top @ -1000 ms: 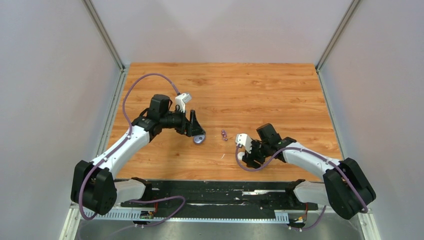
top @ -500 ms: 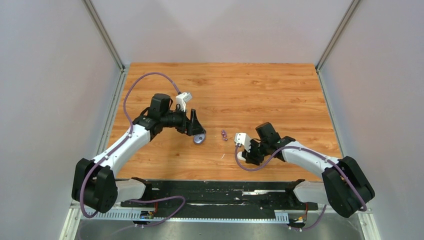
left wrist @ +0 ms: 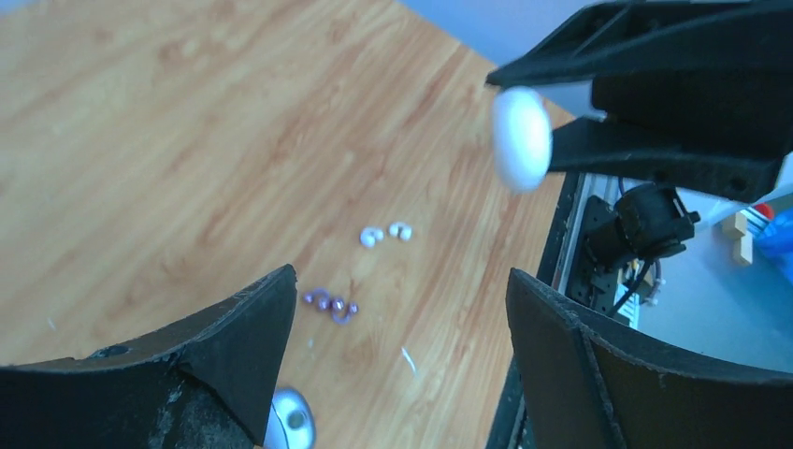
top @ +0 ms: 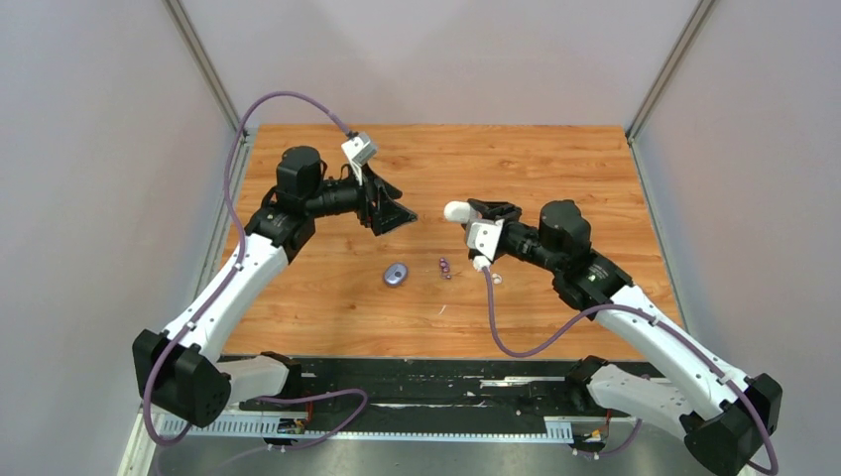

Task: Insert the wireless bluetooth earbuds into the charging case
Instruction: Pick up the charging case at the center of the board.

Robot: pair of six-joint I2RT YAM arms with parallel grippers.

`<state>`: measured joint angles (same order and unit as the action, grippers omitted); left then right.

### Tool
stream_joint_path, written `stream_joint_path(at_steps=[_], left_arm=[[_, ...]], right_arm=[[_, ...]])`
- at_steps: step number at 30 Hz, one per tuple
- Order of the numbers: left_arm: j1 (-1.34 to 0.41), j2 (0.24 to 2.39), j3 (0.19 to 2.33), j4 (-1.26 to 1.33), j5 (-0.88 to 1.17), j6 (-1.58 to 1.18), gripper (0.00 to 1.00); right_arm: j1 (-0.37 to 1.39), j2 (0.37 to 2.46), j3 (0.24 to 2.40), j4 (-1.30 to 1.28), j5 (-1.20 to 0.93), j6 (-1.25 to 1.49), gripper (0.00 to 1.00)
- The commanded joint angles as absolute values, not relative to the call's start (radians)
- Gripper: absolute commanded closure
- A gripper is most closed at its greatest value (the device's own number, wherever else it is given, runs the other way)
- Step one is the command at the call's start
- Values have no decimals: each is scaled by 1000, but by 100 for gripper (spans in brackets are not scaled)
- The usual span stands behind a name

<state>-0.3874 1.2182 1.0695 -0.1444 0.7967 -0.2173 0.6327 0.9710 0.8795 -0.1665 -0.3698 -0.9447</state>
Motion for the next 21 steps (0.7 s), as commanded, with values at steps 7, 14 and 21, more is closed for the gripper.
stream_joint_path(at_steps=[7,14,21], left_arm=[[-448,1159,1189,-122,837,-80,18],[-470,1145,1165,-113,831,-92,17],[-471,1159,1187,-78,874,-131,12]], right_arm=[[798,1002,920,56,-156,-1137,100],[799,1007,973,36,-181,-1052,100],[798,996,979,5,-241,-964,100]])
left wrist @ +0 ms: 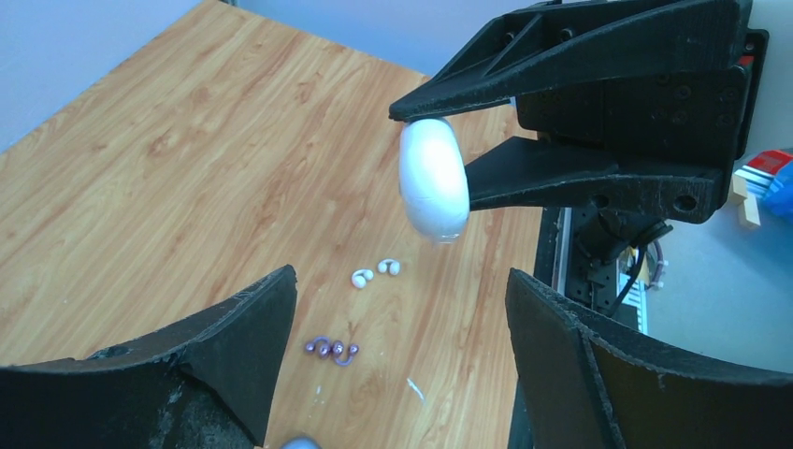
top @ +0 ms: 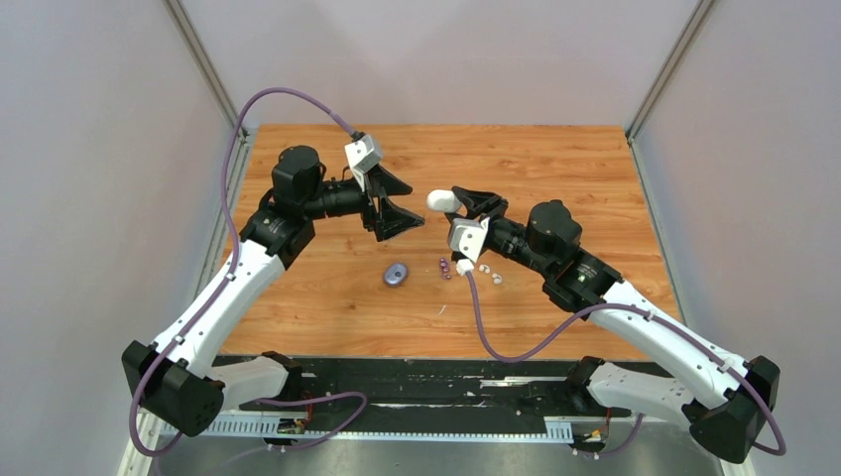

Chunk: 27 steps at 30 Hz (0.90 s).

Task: Insert the wireless bluetooth earbuds into the charging case
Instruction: Pick up the charging case at the center of the board.

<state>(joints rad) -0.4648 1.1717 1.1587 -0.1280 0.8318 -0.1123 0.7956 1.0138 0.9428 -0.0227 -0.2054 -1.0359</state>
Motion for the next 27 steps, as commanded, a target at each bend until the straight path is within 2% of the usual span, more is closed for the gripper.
stream_joint_path(at_steps=[1,9,27], left_arm=[[-471,1167,1190,-67,879,-142,13],[-471,1217,1223,-8,939,-191,27],[-491,1318,1300,-24,975,-206,46]], right_arm=[[798,997,977,5,-246,-958,100],[798,1002,977,4,-242,-928,100],[801,1053,981,102,-194,-931,100]])
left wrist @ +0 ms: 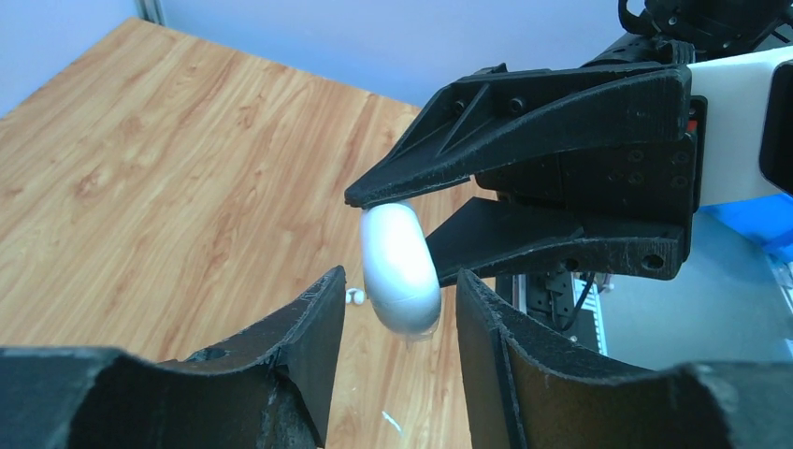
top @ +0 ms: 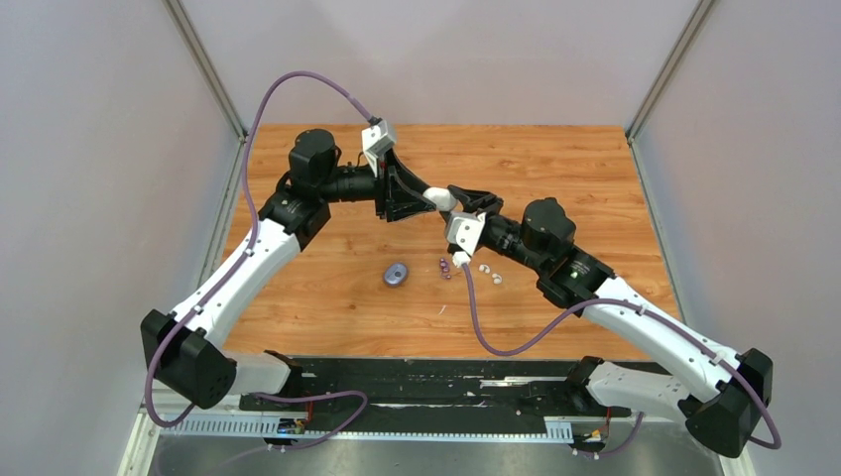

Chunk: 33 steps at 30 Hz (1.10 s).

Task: Insert the wireless bluetooth earbuds into the charging case
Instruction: Pick up the charging case at the center of the board.

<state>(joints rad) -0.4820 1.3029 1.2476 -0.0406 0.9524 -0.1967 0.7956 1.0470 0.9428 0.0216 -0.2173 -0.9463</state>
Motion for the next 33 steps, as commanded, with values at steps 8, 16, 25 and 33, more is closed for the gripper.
stream_joint_path(at_steps=[8,16,25,33], left_arm=[[-492,1327,1293,-28,949,-208,54],[-493,1327,1286,-7,940,-216,68],[-492,1321,1261,37,926,-218,100],[-492,1301,1269,-192,934,84,100]], right_arm=[[817,1055,967,164,-170,-952,100],[831,1058,956,165,-183,-972,100],[832,1062,981,42,-246,-902,45],[708,1150,1290,-447,-428,-589,0]])
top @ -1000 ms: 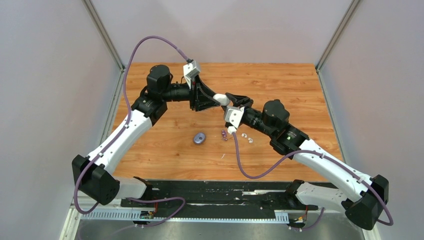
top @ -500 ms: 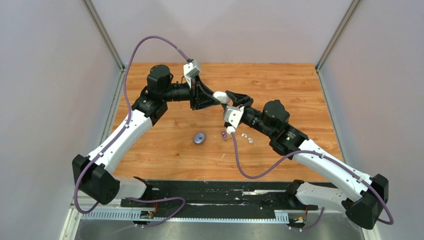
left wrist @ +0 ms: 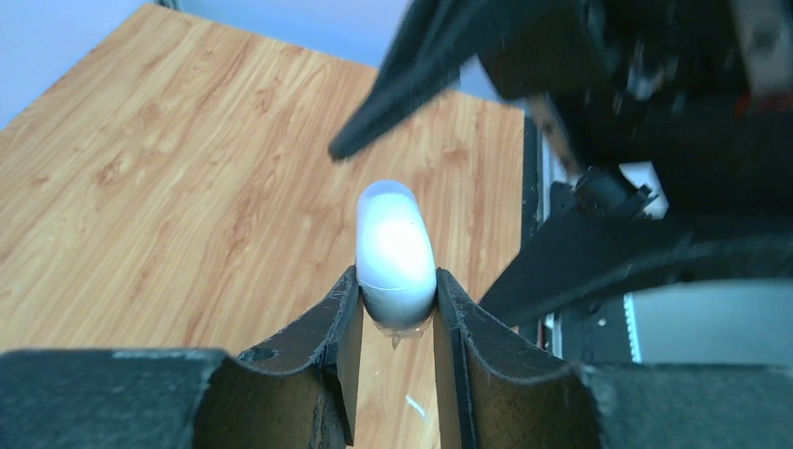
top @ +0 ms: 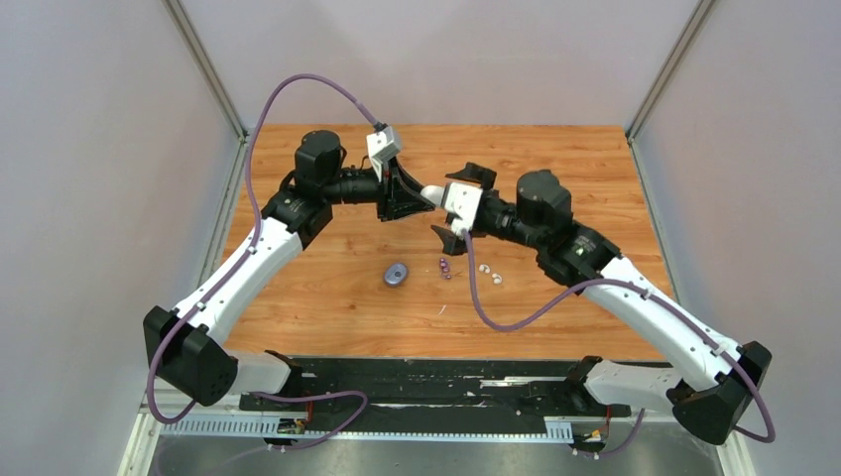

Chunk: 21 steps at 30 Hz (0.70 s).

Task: Insert the wireless bluetooth earbuds into the charging case
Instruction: Pick up the charging case at the center of the board.

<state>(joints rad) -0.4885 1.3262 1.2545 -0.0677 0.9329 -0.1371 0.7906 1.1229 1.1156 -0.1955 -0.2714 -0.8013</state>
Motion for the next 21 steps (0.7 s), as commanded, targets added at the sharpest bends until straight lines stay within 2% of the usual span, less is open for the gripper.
stream_joint_path(at_steps=[1,5,9,12,21], left_arm=[[-492,1297,1266,-217,926,132,100],[-493,1253,1242,-339,890,398,100],[-493,1208,1205,-383,862,608,100],[-500,1174,1185,-397,846,693,100],[-529,1122,1161,-477,816,887,100]], right_arm=[[679,1164,1330,-502,-477,-553,0],[596,1221,1441,-655,-677,-496,0],[587,1245,1417,-675,-774,-549,6],[588,1296,1434,-677,-817,-530,15],[592,1425,1488,-650,-829,-512,19]])
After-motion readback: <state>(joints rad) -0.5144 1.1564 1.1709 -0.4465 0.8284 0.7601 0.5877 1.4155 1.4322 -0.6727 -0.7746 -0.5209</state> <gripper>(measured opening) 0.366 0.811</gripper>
